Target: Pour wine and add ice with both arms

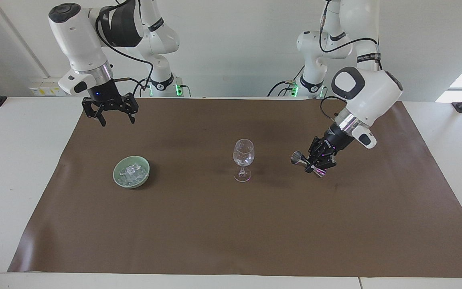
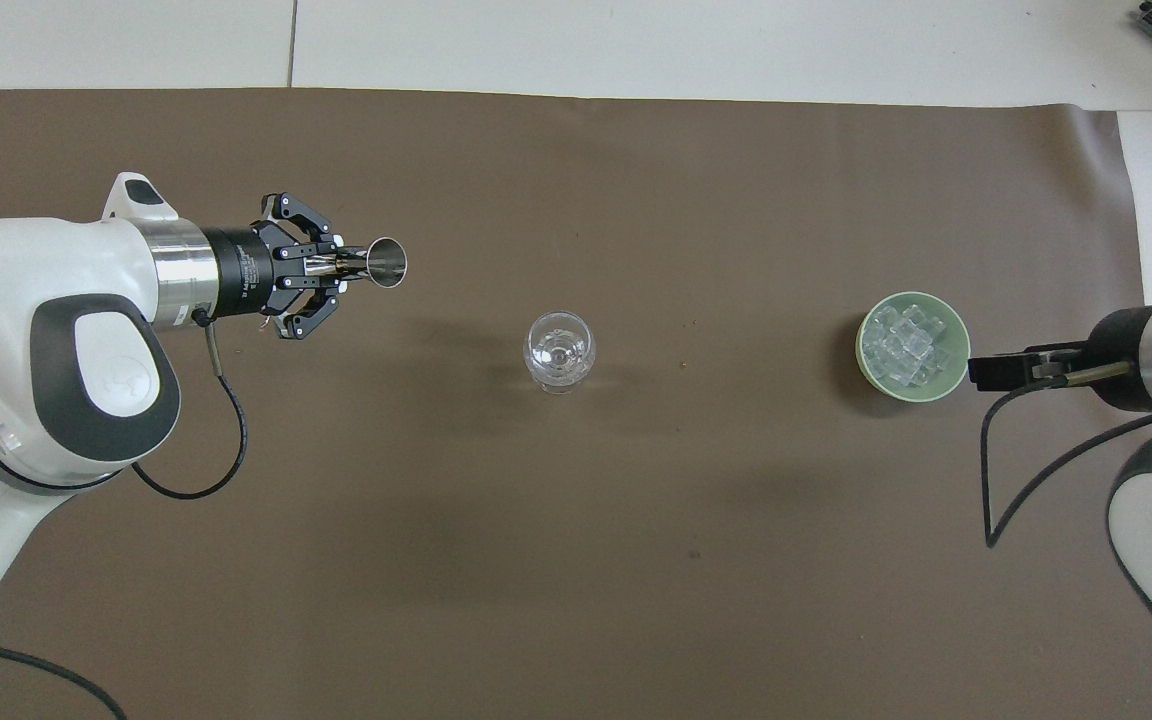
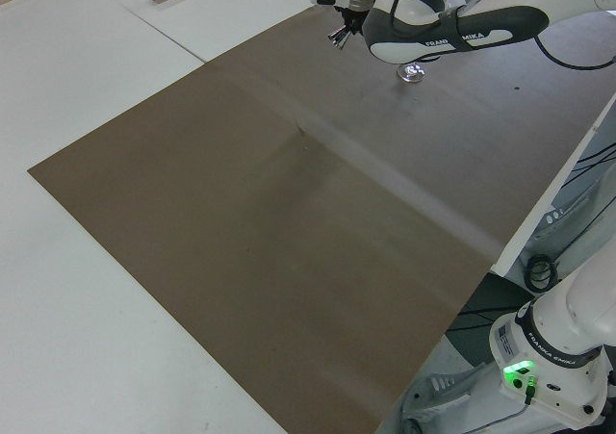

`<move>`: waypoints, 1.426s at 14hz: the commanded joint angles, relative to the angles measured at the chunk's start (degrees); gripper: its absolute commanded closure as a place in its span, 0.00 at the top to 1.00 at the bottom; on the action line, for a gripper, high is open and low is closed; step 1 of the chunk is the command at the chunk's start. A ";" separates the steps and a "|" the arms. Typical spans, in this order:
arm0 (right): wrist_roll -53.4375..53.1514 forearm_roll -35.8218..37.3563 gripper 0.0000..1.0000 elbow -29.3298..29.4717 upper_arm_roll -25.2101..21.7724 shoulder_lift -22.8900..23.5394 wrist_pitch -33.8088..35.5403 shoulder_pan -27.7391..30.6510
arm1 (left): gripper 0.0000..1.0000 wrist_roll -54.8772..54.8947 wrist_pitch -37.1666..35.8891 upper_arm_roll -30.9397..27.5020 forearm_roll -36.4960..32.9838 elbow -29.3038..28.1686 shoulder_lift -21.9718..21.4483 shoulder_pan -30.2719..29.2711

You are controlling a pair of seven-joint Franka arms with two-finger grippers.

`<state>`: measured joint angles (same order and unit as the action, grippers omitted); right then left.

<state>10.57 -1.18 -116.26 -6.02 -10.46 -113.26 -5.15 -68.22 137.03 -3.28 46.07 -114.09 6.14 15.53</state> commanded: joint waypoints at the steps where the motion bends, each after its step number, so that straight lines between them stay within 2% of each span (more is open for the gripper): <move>1: 6.37 0.74 1.00 -2.13 -0.04 1.58 -3.27 0.49 | 0.00 2.39 -1.93 0.55 9.17 -2.72 -2.01 -3.12; 3: 8.06 1.35 1.00 -2.13 -0.04 3.77 -5.03 -0.21 | 0.00 3.88 -3.51 0.55 14.11 -4.12 -2.09 -5.93; 6: 12.26 6.71 1.00 -2.13 0.05 8.25 -8.54 -0.30 | 0.00 4.94 -3.78 0.55 23.24 -5.96 -2.36 -8.57; 9: 15.80 6.98 1.00 -2.22 0.05 12.04 -12.59 -0.21 | 0.00 6.34 -5.44 0.47 31.42 -7.64 -1.75 -11.11; 14: 17.38 9.45 1.00 -3.44 0.05 17.40 -17.85 -0.21 | 0.00 15.65 -12.56 0.47 36.79 -10.01 0.10 -16.66; 20: 17.29 9.45 1.00 -7.22 0.05 17.93 -23.31 -0.22 | 0.00 23.29 -19.14 0.47 41.64 -10.28 3.97 -22.10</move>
<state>26.64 7.13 -121.37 -5.94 8.13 -133.68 -5.41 -48.51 121.72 -3.23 85.39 -124.11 9.22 -3.94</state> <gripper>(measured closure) 0.000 0.780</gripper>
